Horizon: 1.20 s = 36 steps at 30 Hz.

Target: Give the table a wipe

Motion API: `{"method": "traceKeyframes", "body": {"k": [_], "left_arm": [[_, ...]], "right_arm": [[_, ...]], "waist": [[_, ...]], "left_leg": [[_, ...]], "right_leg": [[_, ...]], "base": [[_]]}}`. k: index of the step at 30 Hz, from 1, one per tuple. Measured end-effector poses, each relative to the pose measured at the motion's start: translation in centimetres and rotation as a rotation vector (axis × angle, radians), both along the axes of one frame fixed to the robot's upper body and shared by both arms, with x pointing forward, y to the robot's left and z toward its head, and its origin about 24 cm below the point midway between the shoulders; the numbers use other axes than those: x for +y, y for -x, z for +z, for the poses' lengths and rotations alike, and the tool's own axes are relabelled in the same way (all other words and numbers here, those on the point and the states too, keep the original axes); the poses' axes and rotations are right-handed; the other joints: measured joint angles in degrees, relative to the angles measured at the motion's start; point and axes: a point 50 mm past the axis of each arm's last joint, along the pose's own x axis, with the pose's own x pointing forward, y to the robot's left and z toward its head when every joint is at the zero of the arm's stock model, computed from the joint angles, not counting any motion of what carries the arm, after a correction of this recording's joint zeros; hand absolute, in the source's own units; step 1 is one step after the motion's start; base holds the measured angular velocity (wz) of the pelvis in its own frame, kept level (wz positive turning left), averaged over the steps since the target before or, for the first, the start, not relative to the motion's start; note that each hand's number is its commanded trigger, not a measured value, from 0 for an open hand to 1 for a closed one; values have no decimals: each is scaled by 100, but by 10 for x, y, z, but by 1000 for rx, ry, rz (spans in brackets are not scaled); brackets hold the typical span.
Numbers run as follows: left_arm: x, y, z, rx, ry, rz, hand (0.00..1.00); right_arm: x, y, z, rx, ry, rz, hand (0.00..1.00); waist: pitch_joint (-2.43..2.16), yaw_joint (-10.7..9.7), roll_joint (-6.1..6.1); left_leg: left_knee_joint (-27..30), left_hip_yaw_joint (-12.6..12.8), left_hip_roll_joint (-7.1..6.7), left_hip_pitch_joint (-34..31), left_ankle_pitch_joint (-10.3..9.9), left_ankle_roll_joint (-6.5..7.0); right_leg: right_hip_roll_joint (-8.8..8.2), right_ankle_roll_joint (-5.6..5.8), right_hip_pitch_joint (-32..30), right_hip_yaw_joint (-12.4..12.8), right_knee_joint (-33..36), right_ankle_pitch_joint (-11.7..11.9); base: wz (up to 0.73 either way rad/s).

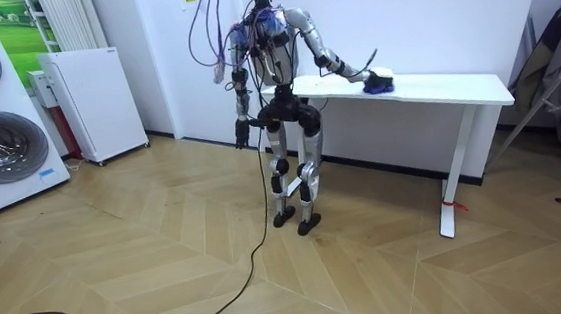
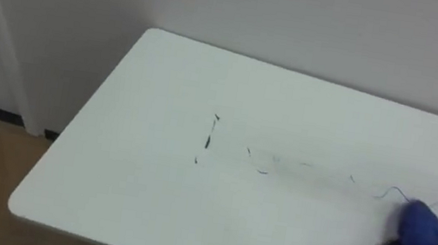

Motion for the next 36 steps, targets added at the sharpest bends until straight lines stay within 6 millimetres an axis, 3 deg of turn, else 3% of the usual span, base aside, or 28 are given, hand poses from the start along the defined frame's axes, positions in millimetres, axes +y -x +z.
{"method": "traceKeyframes", "body": {"k": [2,4,7,13,16,20,23,27,30,31,32,34,35,36], "left_arm": [[-9,-8,-1,-16,19,-61,0],[-12,-8,-1,-32,26,-67,0],[-9,4,0,-6,14,-55,0],[1,7,3,-9,-17,-45,0],[8,9,6,-16,-39,-11,0],[18,16,9,-11,-66,46,0],[20,13,10,-22,-71,43,0],[17,2,9,-40,-63,19,0],[11,-1,7,-32,-57,-27,0],[7,-3,5,-32,-50,-40,0],[3,-4,4,-27,-43,-51,0],[0,-5,2,-10,-39,-72,0],[0,-9,2,-10,-41,-76,0],[-1,-11,3,-13,-43,-75,0]], "right_arm": [[22,-14,7,-3,15,141,100],[22,-18,10,-1,13,155,100],[9,-11,7,24,39,165,100],[-28,14,-3,8,65,23,100],[-53,33,-5,0,23,-152,100],[-83,66,-3,70,80,-248,100],[-90,74,-4,103,92,-270,100],[-86,72,-7,117,88,-291,100],[-71,50,-8,97,69,-278,100],[-65,42,-8,96,77,-258,100],[-54,33,-7,87,78,-230,100],[-25,10,-3,70,77,-118,100],[2,-8,2,59,95,11,100],[18,-16,5,53,100,85,100]], "waist": [[4,-4,-5],[8,-2,8],[9,-48,8],[-2,-188,1],[-36,-207,11],[-164,-326,6],[-164,-384,-8],[-155,-307,-15],[-121,-142,-6],[-91,-41,14],[-57,62,22],[-40,215,24],[-1,258,18],[4,295,10]], "left_leg": [[94,-193,-23,-104,-3,-49],[139,-126,-28,-140,33,-99],[135,96,4,-97,37,-115],[127,406,-3,19,21,-62],[141,326,-94,23,7,12],[141,257,-160,82,-33,126],[105,237,-149,174,-44,146],[88,173,-149,245,-48,157],[73,145,-152,264,-49,155],[70,137,-145,255,-56,144],[64,56,-146,248,-68,130],[81,-51,-148,188,-98,95],[160,-199,-153,92,-135,87],[180,-273,-157,49,-146,90]], "right_leg": [[19,-2,18,-44,-2,-99],[17,-105,37,-37,-2,-205],[-19,-177,129,-161,-51,-293],[-117,-78,406,-307,-118,-384],[-170,-3,430,-311,-107,-427],[-213,66,505,-293,-68,-413],[-207,110,511,-274,77,-376],[-190,141,518,-209,85,-338],[-130,136,528,-112,79,-322],[-103,106,484,-111,73,-298],[-75,69,444,-150,71,-275],[-40,6,310,-200,71,-237],[6,-63,219,-333,72,-195],[30,-84,167,-382,73,-182]], "base": [[57],[47],[39],[41],[17],[16],[-3],[-11],[-45],[-63],[-82],[-74],[-50],[-37]]}}
